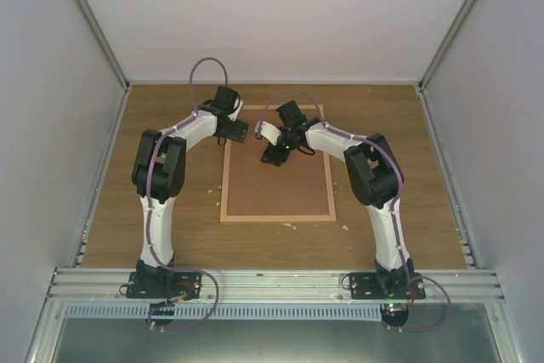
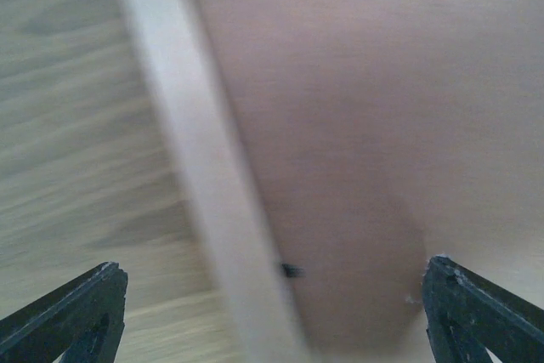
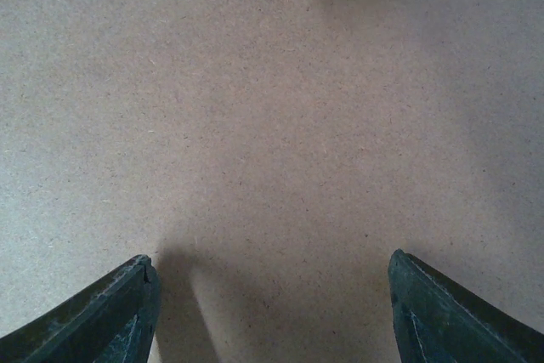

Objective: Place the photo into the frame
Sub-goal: Install the photo frame at the center of the board.

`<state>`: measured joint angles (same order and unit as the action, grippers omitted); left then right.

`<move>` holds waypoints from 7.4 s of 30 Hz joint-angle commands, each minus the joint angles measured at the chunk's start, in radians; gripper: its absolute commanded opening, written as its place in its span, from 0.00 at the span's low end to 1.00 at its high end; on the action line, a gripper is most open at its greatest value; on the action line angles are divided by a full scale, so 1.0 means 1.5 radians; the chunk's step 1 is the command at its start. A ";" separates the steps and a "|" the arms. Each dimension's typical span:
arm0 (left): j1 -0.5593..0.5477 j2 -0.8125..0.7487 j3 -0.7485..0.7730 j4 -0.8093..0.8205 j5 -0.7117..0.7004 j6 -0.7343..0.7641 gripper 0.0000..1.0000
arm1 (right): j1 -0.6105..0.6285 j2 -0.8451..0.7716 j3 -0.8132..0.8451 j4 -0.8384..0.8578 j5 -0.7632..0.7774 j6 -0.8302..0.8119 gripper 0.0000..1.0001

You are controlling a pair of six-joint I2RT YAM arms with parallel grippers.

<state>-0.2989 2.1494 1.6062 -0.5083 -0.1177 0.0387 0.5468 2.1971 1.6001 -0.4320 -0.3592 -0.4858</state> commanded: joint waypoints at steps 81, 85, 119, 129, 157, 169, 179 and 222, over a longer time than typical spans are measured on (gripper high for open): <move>0.145 0.072 0.096 -0.115 0.304 -0.051 0.91 | -0.005 0.052 -0.028 -0.013 0.072 -0.015 0.74; 0.142 0.071 0.087 -0.111 0.301 -0.049 0.91 | -0.005 0.053 -0.028 -0.013 0.071 -0.015 0.73; 0.119 0.091 0.058 -0.112 0.266 -0.052 0.90 | -0.007 0.052 -0.028 -0.013 0.073 -0.015 0.74; 0.106 0.091 0.043 -0.105 0.175 -0.077 0.90 | -0.007 0.051 -0.027 -0.013 0.074 -0.015 0.74; 0.040 0.111 0.099 -0.166 0.072 -0.030 0.87 | -0.007 0.044 -0.028 -0.017 0.070 -0.013 0.73; 0.088 -0.191 -0.027 -0.166 0.260 0.154 0.99 | -0.005 0.020 -0.025 -0.020 0.065 -0.010 0.73; 0.089 -0.382 -0.313 -0.187 0.296 0.287 0.99 | 0.044 -0.103 -0.073 -0.040 0.043 -0.022 0.74; -0.005 -0.330 -0.458 -0.072 0.152 0.201 0.99 | 0.147 -0.147 -0.293 0.061 0.117 -0.034 0.74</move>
<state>-0.2794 1.6020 0.9459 -0.6704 0.1600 0.3473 0.7601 1.9156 1.2022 -0.3386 -0.2863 -0.5224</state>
